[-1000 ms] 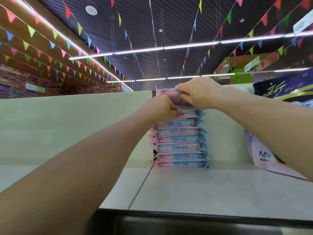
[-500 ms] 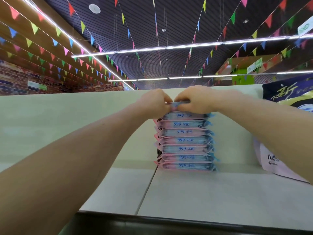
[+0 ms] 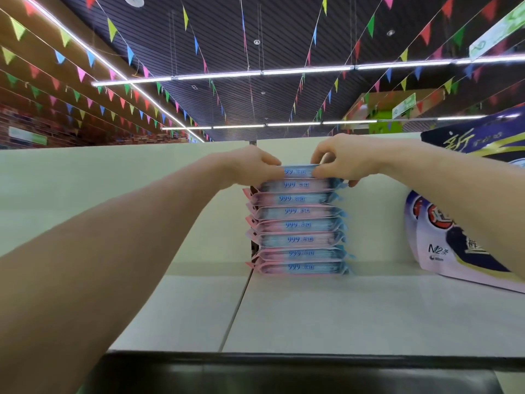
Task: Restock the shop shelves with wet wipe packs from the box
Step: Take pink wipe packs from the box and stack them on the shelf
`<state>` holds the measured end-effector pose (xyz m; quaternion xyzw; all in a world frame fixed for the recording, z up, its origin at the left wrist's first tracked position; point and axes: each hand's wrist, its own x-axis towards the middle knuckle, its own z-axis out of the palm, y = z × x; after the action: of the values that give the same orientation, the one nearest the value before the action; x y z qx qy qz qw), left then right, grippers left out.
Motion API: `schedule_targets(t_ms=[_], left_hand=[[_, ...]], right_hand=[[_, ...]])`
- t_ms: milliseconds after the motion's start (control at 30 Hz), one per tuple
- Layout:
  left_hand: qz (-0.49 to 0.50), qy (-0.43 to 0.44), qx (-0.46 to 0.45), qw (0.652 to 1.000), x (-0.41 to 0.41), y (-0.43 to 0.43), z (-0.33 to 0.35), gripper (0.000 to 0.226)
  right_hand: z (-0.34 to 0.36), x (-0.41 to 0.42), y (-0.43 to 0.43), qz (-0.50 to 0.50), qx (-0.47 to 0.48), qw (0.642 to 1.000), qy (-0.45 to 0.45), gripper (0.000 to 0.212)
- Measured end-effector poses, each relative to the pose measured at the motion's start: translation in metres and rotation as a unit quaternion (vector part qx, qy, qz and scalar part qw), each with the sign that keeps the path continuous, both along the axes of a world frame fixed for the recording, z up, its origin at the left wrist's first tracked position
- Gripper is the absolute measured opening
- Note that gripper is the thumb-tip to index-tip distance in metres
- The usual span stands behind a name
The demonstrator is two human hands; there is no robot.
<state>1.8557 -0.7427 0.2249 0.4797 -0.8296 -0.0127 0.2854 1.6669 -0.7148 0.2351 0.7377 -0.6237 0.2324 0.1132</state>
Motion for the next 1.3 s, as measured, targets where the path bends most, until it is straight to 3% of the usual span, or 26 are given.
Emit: schedule_targets(t_ms=[67,167,400,567,800,1000,1300], left_hand=[[0.009,0.062,0.027,0.998,0.004,-0.002,0.000,0.035],[0.010,0.063,0.037,0.997,0.004,-0.004,-0.002,0.034],[0.084,-0.047,-0.110,0.989,-0.012,-0.009,0.000,0.035],[0.109,-0.114,-0.182,0.971,-0.019,-0.002,0.000,0.049],[0.138,-0.199,-0.208,0.948,-0.011,0.001,-0.010,0.025],[0.136,-0.196,-0.234,0.943,-0.005,-0.005,-0.014,0.007],[0.139,-0.175,-0.232,0.947,-0.009,-0.007,-0.013,0.014]], right_hand=[[-0.001,-0.001,0.005,-0.009,0.037,0.999,-0.015,0.046],[-0.007,0.001,0.003,-0.010,0.039,0.999,0.004,0.051],[-0.011,0.009,0.005,-0.051,-0.039,0.992,0.112,0.052],[-0.015,0.019,0.011,-0.072,-0.127,0.968,0.204,0.059],[-0.029,0.028,0.001,-0.065,-0.183,0.942,0.272,0.039],[-0.027,0.031,0.000,-0.076,-0.173,0.940,0.283,0.037],[-0.033,0.036,0.000,-0.087,-0.158,0.942,0.285,0.038]])
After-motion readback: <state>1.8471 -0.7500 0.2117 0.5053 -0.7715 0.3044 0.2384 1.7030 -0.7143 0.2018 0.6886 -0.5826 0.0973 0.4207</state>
